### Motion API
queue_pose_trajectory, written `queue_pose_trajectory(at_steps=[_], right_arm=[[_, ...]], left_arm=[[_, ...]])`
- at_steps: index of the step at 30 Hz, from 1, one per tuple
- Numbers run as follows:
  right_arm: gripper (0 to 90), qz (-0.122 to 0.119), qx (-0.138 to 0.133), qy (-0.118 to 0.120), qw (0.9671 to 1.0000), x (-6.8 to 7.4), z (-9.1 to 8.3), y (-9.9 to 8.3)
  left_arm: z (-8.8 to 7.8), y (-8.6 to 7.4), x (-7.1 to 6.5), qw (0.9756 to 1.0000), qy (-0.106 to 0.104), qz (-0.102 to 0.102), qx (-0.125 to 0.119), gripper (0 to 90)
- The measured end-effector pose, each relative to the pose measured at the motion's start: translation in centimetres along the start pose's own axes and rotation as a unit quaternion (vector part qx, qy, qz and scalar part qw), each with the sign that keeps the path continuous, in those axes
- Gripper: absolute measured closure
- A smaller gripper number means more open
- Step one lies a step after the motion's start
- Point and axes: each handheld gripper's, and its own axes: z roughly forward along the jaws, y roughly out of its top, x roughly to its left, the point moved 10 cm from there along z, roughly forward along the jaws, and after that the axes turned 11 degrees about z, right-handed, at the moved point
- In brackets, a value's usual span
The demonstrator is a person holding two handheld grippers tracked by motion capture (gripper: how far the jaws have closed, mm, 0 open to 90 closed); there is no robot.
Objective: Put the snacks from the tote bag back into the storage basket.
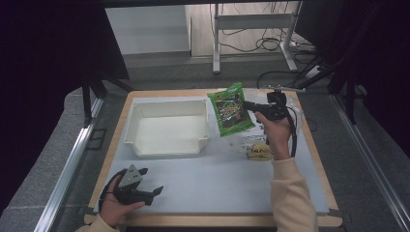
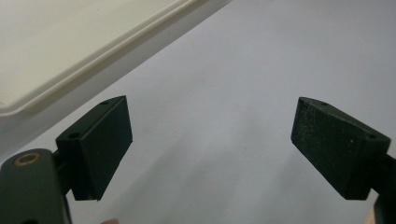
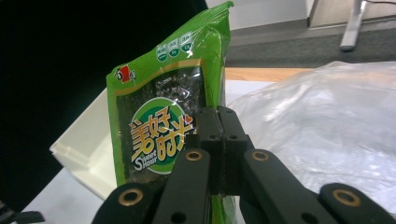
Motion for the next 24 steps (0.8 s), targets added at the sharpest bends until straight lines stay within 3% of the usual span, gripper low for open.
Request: queue_pose_trajectory(at_steps=[15,24], right_arm=[[89.4,-0.008,0.003,0.003,1.0,0.9,0.5,-0.4],[89.5,-0.013,0.007,0.02,0.9997,2.7,1.4,-1.1]], left_arm=[[-0.1,0.0,0.0,1.0,0.002,0.0,-0.002,12.6],[-0.1,0.0,-0.1,1.0,0.002,0.001,-0.001,12.6]])
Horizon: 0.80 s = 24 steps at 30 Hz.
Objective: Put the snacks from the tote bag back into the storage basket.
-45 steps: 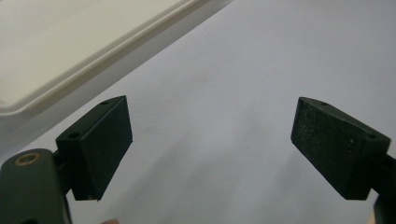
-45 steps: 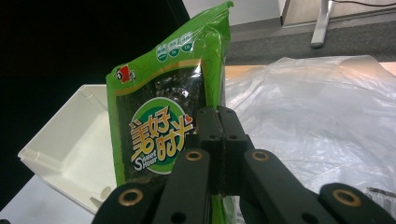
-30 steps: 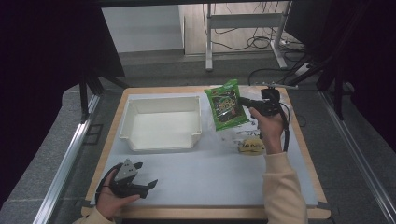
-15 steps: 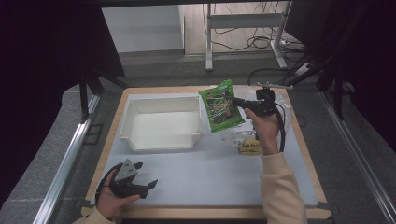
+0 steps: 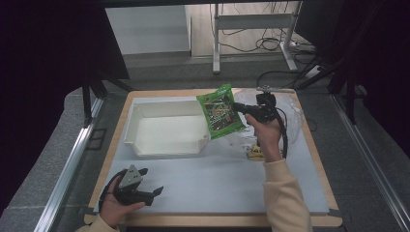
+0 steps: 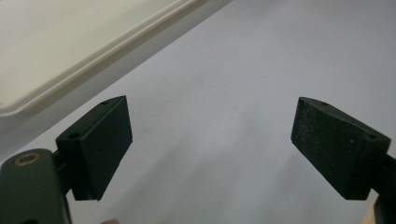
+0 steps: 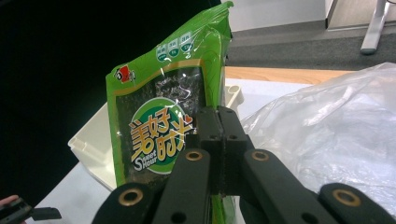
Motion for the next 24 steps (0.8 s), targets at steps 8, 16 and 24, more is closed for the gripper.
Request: queue_pose_trajectory(at_steps=[8,16,24], right_arm=[[89.5,0.001,0.001,-0.006,1.0,0.0,-0.1,-0.4],[89.5,0.001,0.005,-0.004,1.0,0.7,1.0,-1.0],[89.5,0.0,0.011,0.007,0.9999,2.0,2.3,-1.5]], left_arm=[[0.0,0.0,0.0,1.0,-0.002,0.0,-0.002,12.6],[0.1,0.1,0.0,1.0,0.001,-0.002,-0.001,12.6],[-0.1,0.1,0.0,1.0,0.0,-0.003,-0.005,12.6]])
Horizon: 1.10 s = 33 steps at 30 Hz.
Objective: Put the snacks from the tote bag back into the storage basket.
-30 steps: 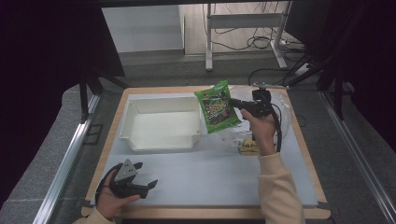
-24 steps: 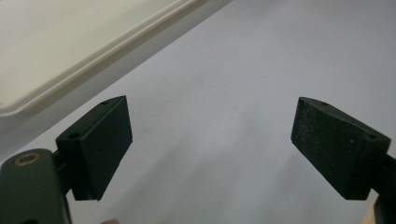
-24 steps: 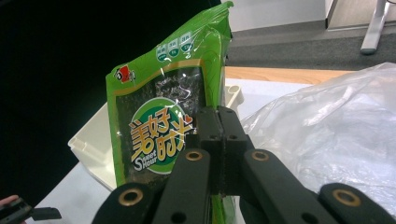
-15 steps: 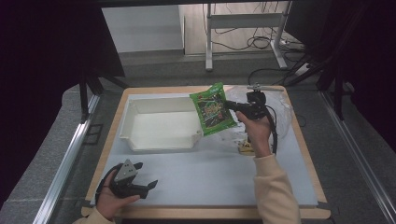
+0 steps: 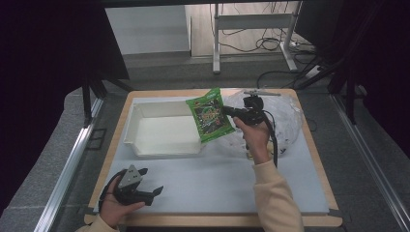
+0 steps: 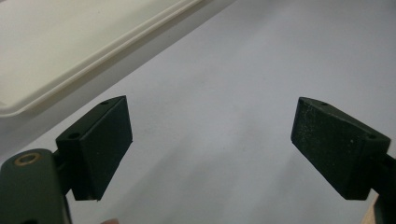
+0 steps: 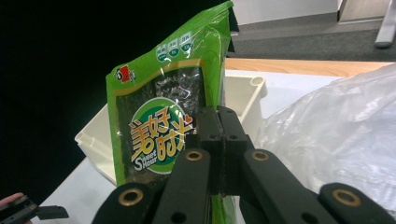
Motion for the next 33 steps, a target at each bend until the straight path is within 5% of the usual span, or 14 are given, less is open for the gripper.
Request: queue_pose_trajectory(at_steps=[15,33], right_arm=[[89.5,0.007,0.0,0.005,1.0,1.8,1.4,0.3],[89.5,0.012,0.017,0.012,0.9997,3.9,5.2,-0.3]], left_arm=[[-0.1,0.0,-0.3,1.0,-0.008,0.003,-0.001,12.5],[-0.3,0.1,0.0,0.9999,-0.007,-0.008,-0.008,12.5]])
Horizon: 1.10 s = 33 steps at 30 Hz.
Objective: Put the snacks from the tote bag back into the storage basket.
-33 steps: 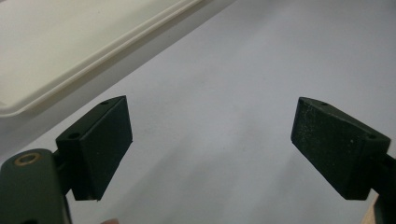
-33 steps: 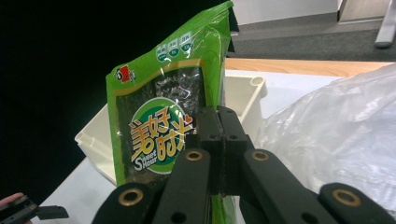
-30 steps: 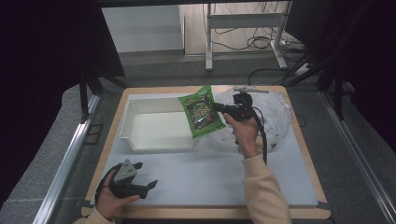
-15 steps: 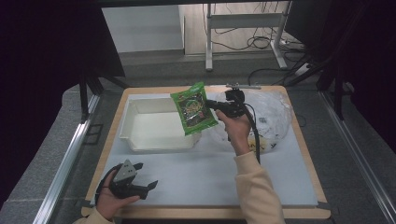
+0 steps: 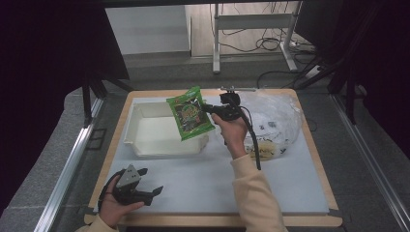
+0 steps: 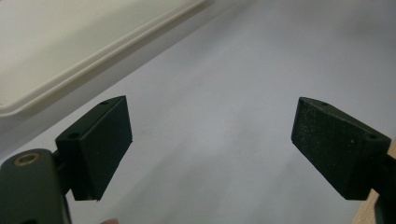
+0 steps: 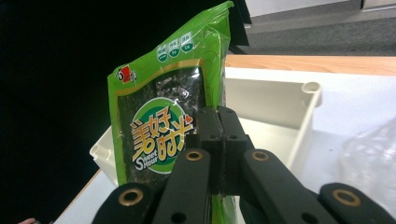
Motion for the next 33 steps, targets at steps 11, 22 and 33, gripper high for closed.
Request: queue_pose_trajectory(at_steps=[11,22,33], right_arm=[[89.5,0.001,0.009,0.006,0.9999,1.2,2.0,-0.4],[89.5,-0.003,0.013,0.011,0.9999,2.6,3.5,-0.6],[89.5,-0.002,0.019,0.017,0.9997,3.7,5.2,-0.9]], left_arm=[[0.1,-0.1,0.0,1.0,-0.001,0.0,0.003,12.5],[0.1,0.0,0.0,1.0,-0.002,-0.002,0.002,12.4],[0.0,0.0,0.1,1.0,-0.002,-0.003,-0.001,12.5]])
